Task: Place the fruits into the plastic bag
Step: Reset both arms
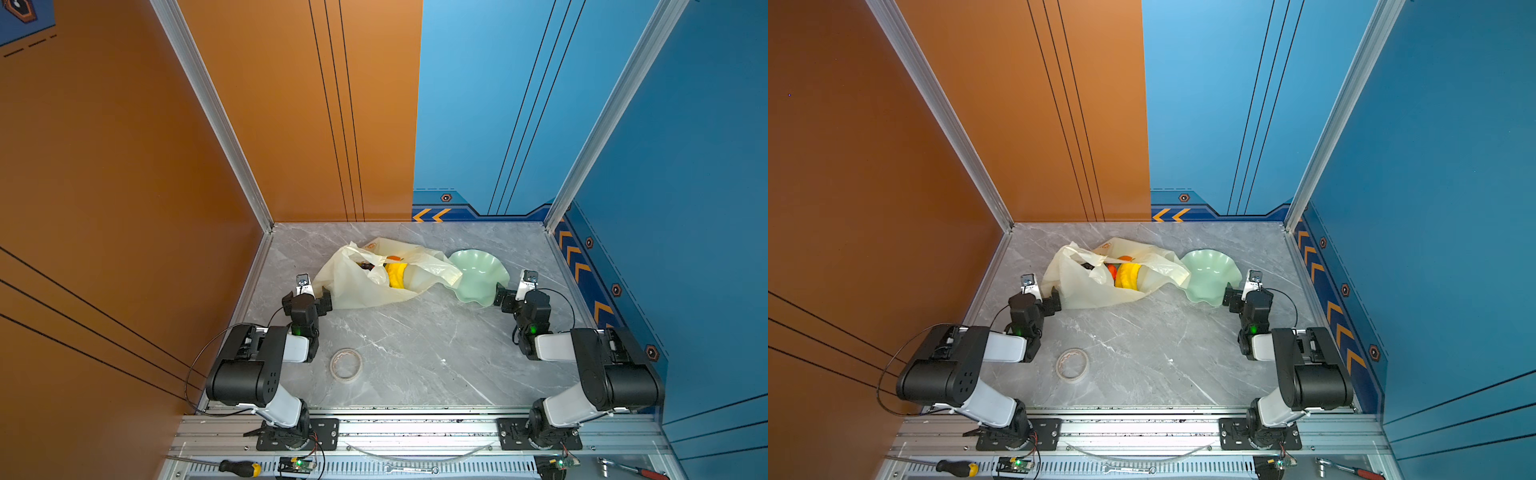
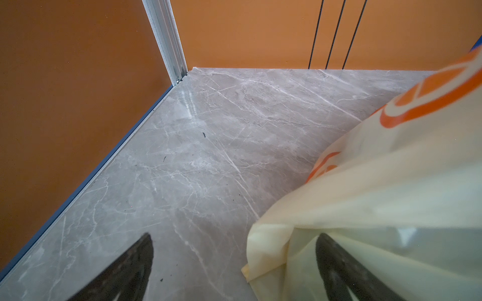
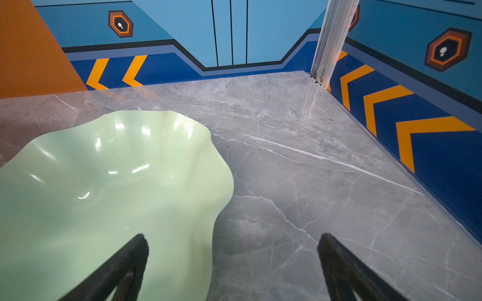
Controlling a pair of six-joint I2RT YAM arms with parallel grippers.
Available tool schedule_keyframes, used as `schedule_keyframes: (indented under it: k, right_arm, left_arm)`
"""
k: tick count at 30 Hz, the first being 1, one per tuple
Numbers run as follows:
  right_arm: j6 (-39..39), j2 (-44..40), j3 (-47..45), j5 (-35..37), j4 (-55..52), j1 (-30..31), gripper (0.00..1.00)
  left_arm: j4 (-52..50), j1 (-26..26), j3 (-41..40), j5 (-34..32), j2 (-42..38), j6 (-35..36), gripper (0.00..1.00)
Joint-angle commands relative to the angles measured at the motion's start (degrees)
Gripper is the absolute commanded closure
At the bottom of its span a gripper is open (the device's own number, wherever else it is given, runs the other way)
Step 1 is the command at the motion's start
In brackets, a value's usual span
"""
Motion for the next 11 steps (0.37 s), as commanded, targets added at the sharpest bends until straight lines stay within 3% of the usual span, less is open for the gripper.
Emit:
schedule_keyframes:
  k: [1, 11]
  right_arm:
    - [-1.0, 0.5, 1.1, 1.1, -1.1, 0.5, 0.00]
    - [-1.0, 0.5, 1.2, 0.9, -1.4, 0.4, 0.00]
  left_arm:
    - [0.4, -0.5, 1.0, -0.6, 0.1, 1.2, 0.02]
    - [0.4, -0.5, 1.0, -0.6, 0.1, 1.2, 0.02]
